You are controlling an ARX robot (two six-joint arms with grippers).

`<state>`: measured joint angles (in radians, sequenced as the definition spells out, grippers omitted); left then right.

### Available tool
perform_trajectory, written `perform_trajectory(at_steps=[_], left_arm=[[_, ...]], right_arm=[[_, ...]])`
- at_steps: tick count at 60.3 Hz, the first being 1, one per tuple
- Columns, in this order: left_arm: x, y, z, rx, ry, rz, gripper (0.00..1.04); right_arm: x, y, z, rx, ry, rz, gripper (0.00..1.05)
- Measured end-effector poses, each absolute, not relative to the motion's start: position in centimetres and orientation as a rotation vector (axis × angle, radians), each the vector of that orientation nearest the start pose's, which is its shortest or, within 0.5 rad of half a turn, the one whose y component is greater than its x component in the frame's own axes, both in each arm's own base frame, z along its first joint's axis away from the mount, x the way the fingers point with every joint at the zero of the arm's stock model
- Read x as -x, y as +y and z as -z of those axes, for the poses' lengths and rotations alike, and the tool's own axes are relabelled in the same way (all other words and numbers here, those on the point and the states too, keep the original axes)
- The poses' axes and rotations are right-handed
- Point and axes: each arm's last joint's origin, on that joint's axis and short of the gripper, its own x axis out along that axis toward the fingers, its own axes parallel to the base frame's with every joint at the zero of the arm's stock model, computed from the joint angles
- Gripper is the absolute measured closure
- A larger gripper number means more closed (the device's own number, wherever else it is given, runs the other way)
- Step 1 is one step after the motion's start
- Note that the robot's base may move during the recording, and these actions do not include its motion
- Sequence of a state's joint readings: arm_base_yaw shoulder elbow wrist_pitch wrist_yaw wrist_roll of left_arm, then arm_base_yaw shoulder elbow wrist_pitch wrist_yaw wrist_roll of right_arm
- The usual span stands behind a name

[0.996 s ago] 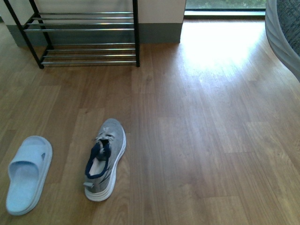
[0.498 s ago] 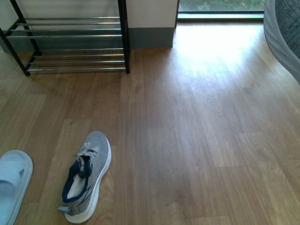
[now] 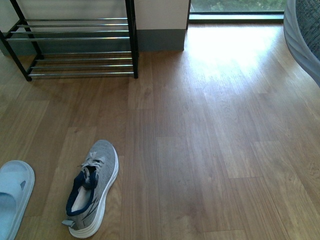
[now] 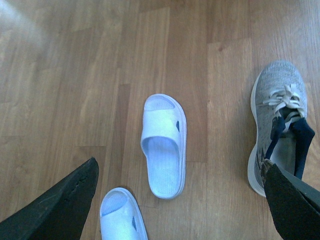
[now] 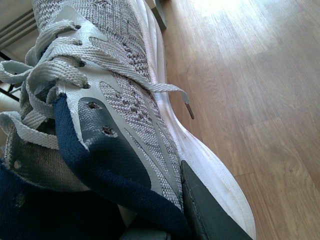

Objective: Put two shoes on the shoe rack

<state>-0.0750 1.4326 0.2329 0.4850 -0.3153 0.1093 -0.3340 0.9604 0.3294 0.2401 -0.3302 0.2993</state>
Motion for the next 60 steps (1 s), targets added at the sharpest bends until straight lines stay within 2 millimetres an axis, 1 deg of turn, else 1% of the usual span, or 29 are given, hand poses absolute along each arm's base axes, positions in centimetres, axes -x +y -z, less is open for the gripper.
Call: perform_trajectory(at_steps=[3,4,7,10,16,20,26,35,52,60], left_arm=[[-21.2,-0.8,-8.2,-0.253,0.758,-0.177,0.09],[-21.3,-0.8,-8.1,-0.256,0.763,-0.175,0.09],[-22.8,-1.1,-5.8,-0.276,0.826,-0.146,0.09],[-23.6,-1.3,-4.4,-0.277,0.86,-0.125,0.09],[-25.8,-2.1,-0.4,-0.247,0.957,-0.063,0.09],[-26.8,-2.8,1.9,-0.221,1.006,-0.015,0.09],[-27.8,-3.8,4.4,-0.221,1.05,0.003,0.09],[-29.1,-4.9,6.8,-0.21,1.078,0.032,0.09],[-31.5,-6.0,9.7,-0.215,1.126,0.054,0.09],[-32.1,-6.2,11.1,-0.222,1.149,0.058,0.09]], right_arm=[[-18.2,-5.3,-18.7,-0.423,0.367,0.06,1.03],[-18.2,-5.3,-18.7,-0.423,0.367,0.06,1.03],[-18.2,-5.3,-18.7,-0.423,0.367,0.06,1.03],[-18.2,-5.3,-18.7,-0.423,0.367,0.059,1.03],[-18.2,-5.3,-18.7,-0.423,0.367,0.06,1.03],[-18.2,-5.3,-18.7,-0.423,0.367,0.06,1.03],[-18.2,-5.3,-18.7,-0.423,0.367,0.059,1.03],[-18.2,-5.3,-18.7,-0.423,0.367,0.059,1.03],[-18.2,-5.3,-18.7,-0.423,0.367,0.06,1.03],[-18.2,-5.3,-18.7,-0.423,0.367,0.06,1.03]])
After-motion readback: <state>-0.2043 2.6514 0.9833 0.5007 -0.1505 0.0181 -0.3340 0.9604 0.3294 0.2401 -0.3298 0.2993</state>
